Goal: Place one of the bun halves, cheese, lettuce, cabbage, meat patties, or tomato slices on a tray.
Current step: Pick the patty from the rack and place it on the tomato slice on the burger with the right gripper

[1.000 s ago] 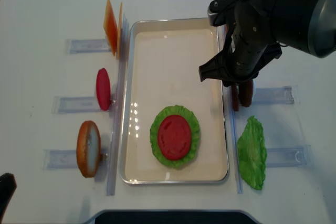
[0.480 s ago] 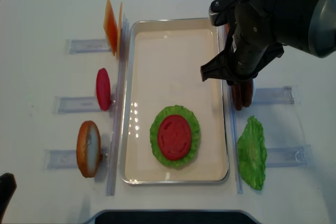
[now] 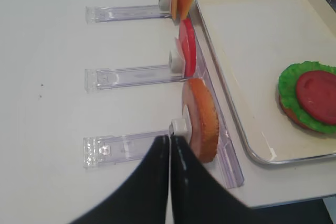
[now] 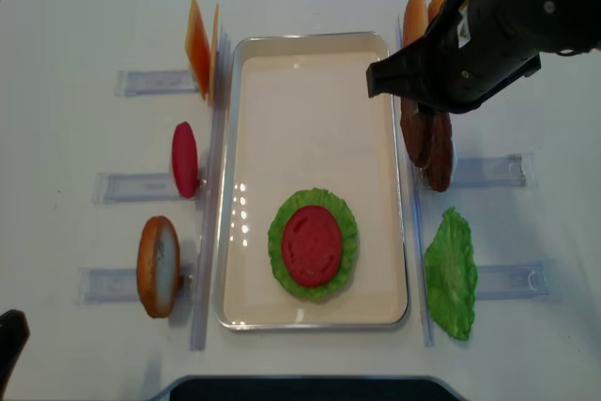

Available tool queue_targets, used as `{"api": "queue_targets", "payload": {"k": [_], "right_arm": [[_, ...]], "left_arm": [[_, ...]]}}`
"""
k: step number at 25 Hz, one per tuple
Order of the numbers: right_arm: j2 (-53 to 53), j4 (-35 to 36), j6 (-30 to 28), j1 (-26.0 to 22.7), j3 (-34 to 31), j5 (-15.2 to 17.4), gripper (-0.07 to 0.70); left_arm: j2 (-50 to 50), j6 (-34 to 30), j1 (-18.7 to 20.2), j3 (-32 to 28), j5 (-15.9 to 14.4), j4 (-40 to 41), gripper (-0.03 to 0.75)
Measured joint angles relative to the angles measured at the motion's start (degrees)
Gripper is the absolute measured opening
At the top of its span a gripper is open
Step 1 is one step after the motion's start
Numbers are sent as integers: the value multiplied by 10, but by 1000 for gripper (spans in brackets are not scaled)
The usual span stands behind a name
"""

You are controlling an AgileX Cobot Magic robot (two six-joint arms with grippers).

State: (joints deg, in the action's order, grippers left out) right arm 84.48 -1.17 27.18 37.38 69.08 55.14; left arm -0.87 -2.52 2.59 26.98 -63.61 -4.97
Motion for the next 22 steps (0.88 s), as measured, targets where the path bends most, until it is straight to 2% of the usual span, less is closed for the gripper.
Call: {"api": "queue_targets", "payload": {"k": [3, 7, 11, 16, 18, 22], "right_arm": [[-37, 53, -34, 0, 0, 1, 154], [-65, 172, -128, 0, -3, -10, 154], [-71, 323, -258, 0, -42, -55, 154], [-71, 517, -430, 0, -125, -132, 154], [-65, 587, -496, 0, -149, -151, 154], [-30, 716, -616, 0, -175, -169, 154]], "left_arm": [[0, 0, 0, 0, 0, 0, 0], [0, 0, 0, 0, 0, 0, 0], [0, 0, 0, 0, 0, 0, 0], [0, 0, 0, 0, 0, 0, 0], [0, 0, 0, 0, 0, 0, 0], [0, 0, 0, 0, 0, 0, 0]]}}
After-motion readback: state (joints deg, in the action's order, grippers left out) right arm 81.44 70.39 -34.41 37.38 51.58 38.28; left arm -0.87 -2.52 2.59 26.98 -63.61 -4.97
